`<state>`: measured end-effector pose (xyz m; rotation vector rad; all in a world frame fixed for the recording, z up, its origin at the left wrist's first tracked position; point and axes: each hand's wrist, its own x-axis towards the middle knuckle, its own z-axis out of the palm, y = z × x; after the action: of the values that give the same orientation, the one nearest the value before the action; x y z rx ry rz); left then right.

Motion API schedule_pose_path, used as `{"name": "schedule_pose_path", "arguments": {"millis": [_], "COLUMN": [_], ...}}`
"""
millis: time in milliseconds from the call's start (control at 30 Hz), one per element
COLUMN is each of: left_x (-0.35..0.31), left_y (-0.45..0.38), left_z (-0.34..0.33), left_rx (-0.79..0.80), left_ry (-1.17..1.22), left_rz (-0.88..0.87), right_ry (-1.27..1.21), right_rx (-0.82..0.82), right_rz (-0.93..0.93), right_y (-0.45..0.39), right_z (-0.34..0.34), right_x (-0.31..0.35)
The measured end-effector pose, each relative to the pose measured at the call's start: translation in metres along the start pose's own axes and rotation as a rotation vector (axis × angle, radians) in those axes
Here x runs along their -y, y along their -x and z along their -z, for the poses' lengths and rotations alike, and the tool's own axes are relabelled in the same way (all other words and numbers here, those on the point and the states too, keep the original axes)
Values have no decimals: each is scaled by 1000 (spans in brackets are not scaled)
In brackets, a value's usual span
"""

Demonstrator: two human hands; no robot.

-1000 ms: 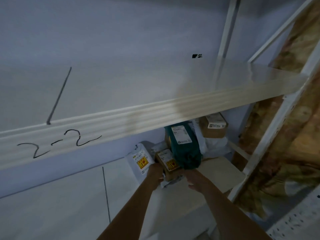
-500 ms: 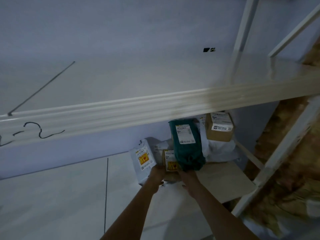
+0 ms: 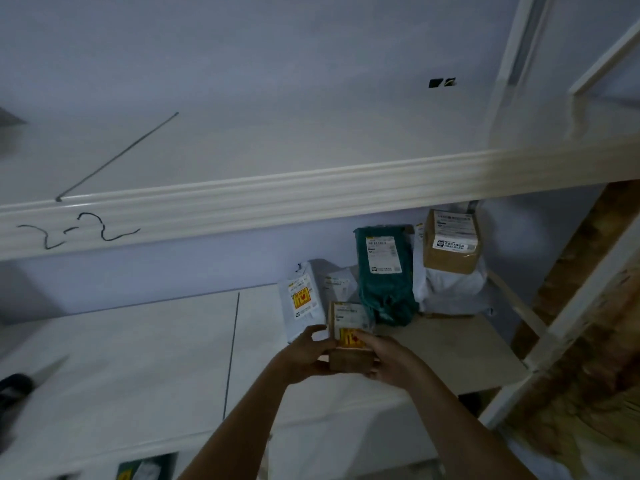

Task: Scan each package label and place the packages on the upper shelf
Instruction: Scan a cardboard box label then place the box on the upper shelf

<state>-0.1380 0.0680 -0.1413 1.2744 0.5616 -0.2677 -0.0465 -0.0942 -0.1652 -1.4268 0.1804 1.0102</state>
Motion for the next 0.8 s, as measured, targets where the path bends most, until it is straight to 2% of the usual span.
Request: {"name": "schedule_pose_path", "arguments": {"millis": [133, 400, 633, 800], "left_x": [3, 7, 7, 24], "left_y": [21, 73, 132, 184], "left_z": [21, 88, 173, 253], "left_rx": [50, -125, -233, -330], "left_ry": [-110, -172, -94, -43], "left_rz": [-5, -26, -109, -127], "right_ry": [8, 46, 198, 191], "right_rx": [156, 373, 377, 350], "right_rz": [51, 119, 136, 148], "right_y": [1, 11, 17, 22], "right_z": [-17, -97, -201, -299], "right_x": [-10, -19, -26, -49]}}
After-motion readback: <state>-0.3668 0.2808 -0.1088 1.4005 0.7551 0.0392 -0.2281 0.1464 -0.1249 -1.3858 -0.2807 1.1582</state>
